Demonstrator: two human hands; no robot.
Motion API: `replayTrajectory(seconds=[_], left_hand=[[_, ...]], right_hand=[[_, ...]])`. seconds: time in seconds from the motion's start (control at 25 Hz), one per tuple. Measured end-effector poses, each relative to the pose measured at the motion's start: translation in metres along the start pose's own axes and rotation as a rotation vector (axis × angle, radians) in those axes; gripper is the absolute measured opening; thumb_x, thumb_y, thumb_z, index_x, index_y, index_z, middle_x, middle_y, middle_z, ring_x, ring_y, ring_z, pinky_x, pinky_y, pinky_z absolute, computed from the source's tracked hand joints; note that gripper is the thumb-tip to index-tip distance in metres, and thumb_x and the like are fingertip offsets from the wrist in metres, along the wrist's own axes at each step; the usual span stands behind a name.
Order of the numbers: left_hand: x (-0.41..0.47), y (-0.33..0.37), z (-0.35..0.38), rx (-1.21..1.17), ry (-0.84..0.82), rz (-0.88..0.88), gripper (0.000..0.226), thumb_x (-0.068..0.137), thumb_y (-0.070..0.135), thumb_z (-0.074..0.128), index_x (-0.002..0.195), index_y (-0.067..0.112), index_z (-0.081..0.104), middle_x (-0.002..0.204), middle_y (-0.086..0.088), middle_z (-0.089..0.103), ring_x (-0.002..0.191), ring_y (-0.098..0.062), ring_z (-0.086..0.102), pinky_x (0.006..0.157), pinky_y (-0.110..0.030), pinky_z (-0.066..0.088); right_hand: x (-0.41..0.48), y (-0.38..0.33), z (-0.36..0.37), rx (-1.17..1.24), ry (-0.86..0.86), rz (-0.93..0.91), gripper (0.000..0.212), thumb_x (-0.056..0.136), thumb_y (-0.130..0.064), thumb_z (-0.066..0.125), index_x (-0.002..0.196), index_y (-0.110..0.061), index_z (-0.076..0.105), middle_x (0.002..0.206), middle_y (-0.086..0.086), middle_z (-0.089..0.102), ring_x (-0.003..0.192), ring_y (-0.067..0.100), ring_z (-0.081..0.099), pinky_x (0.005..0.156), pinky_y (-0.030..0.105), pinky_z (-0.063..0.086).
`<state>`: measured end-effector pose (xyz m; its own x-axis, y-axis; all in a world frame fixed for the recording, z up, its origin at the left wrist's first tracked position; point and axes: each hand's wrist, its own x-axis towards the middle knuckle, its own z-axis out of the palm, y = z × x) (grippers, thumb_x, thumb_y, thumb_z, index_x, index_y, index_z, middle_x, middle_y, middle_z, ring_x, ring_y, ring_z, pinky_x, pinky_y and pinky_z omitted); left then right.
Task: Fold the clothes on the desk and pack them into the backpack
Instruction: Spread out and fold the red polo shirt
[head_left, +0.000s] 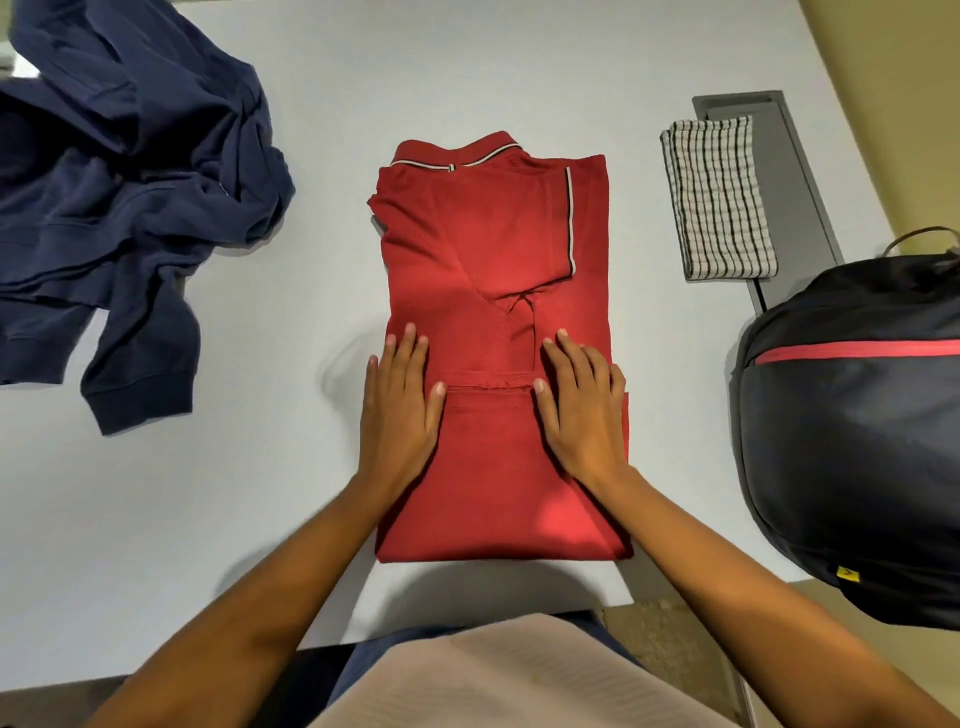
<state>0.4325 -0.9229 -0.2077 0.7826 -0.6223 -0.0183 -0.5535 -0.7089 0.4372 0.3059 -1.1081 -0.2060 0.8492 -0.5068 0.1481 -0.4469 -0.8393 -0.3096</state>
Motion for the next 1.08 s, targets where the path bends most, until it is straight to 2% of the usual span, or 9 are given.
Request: replayTrajectory(seconds=[0.24, 0.36, 0.44, 0.6, 0.72, 0.8, 0.96, 1.0, 1.08], left_hand=[[0.09, 0.002, -0.008, -0.042, 0.071, -0.089, 0.057, 0.102, 0.035, 0.028, 0.151, 0.006, 0.024, 0.16, -0.008, 0.018, 0.148, -0.024, 0.014, 0.122, -0.041, 0.008], [0.101, 0.0, 0.006, 0.043, 0.075, -0.105, 0.058, 0.101, 0.034, 0.028, 0.152, 0.007, 0.025, 0.161, -0.007, 0.017, 0.149, -0.025, 0.012, 0.121, -0.044, 0.011], [0.102, -0.005, 0.016, 0.122, 0.074, -0.126, 0.058, 0.1, 0.033, 0.031, 0.152, 0.01, 0.023, 0.161, -0.005, 0.014, 0.149, -0.026, 0.008, 0.121, -0.044, 0.01], [0.102, -0.005, 0.021, 0.167, 0.093, -0.136, 0.058, 0.099, 0.032, 0.034, 0.153, 0.013, 0.022, 0.162, -0.005, 0.012, 0.149, -0.027, 0.007, 0.121, -0.044, 0.01], [0.1, -0.004, 0.022, 0.176, 0.144, -0.156, 0.058, 0.097, 0.031, 0.037, 0.151, 0.012, 0.028, 0.16, -0.008, 0.017, 0.148, -0.029, 0.013, 0.12, -0.046, 0.016], [0.1, -0.005, 0.023, 0.216, 0.168, -0.183, 0.058, 0.098, 0.03, 0.037, 0.151, 0.008, 0.028, 0.16, -0.01, 0.019, 0.148, -0.031, 0.015, 0.119, -0.046, 0.017], [0.102, -0.006, 0.023, 0.242, 0.16, -0.276, 0.061, 0.1, 0.036, 0.033, 0.152, 0.006, 0.023, 0.16, -0.011, 0.018, 0.148, -0.03, 0.015, 0.12, -0.045, 0.017], [0.103, -0.006, 0.023, 0.25, 0.151, -0.285, 0.061, 0.1, 0.037, 0.032, 0.152, 0.006, 0.022, 0.16, -0.01, 0.018, 0.148, -0.029, 0.015, 0.12, -0.045, 0.016], [0.104, -0.006, 0.023, 0.255, 0.139, -0.276, 0.062, 0.1, 0.037, 0.033, 0.152, 0.005, 0.024, 0.16, -0.011, 0.019, 0.148, -0.03, 0.016, 0.12, -0.045, 0.016]], right_hand=[[0.115, -0.017, 0.012, 0.2, 0.15, -0.166, 0.037, 0.096, -0.019, 0.048, 0.13, -0.006, 0.056, 0.139, 0.009, 0.053, 0.127, 0.028, 0.047, 0.109, 0.036, 0.028], [0.196, -0.05, 0.02, 0.282, 0.143, -0.273, 0.034, 0.094, -0.014, 0.051, 0.125, -0.004, 0.06, 0.133, 0.011, 0.058, 0.123, 0.03, 0.051, 0.107, 0.034, 0.03], [0.247, -0.077, 0.026, 0.238, 0.067, -0.416, 0.035, 0.092, -0.023, 0.05, 0.118, -0.005, 0.064, 0.126, 0.011, 0.062, 0.121, 0.032, 0.053, 0.105, 0.035, 0.028], [0.3, -0.12, 0.041, -0.247, -0.337, -0.743, 0.061, 0.088, -0.053, 0.049, 0.121, -0.003, 0.061, 0.132, 0.011, 0.056, 0.136, 0.032, 0.037, 0.118, 0.045, 0.007], [0.322, -0.126, 0.05, -0.359, -0.391, -0.857, 0.053, 0.086, -0.05, 0.057, 0.11, -0.003, 0.067, 0.115, 0.012, 0.062, 0.125, 0.031, 0.044, 0.118, 0.054, 0.005], [0.337, -0.128, 0.053, -0.255, -0.398, -0.761, 0.043, 0.09, -0.049, 0.053, 0.104, -0.013, 0.069, 0.113, 0.005, 0.062, 0.12, 0.027, 0.046, 0.114, 0.05, 0.007], [0.356, -0.127, 0.066, -0.013, -0.141, -0.239, 0.031, 0.098, -0.035, 0.042, 0.103, -0.016, 0.067, 0.115, 0.002, 0.059, 0.11, 0.022, 0.053, 0.1, 0.034, 0.028], [0.354, -0.125, 0.068, 0.038, -0.021, -0.226, 0.028, 0.097, -0.029, 0.044, 0.101, -0.013, 0.067, 0.111, 0.005, 0.061, 0.105, 0.024, 0.055, 0.094, 0.033, 0.03], [0.337, -0.119, 0.071, 0.214, 0.211, -0.403, 0.02, 0.092, -0.016, 0.052, 0.093, -0.005, 0.068, 0.102, 0.011, 0.064, 0.099, 0.031, 0.059, 0.095, 0.035, 0.035]])
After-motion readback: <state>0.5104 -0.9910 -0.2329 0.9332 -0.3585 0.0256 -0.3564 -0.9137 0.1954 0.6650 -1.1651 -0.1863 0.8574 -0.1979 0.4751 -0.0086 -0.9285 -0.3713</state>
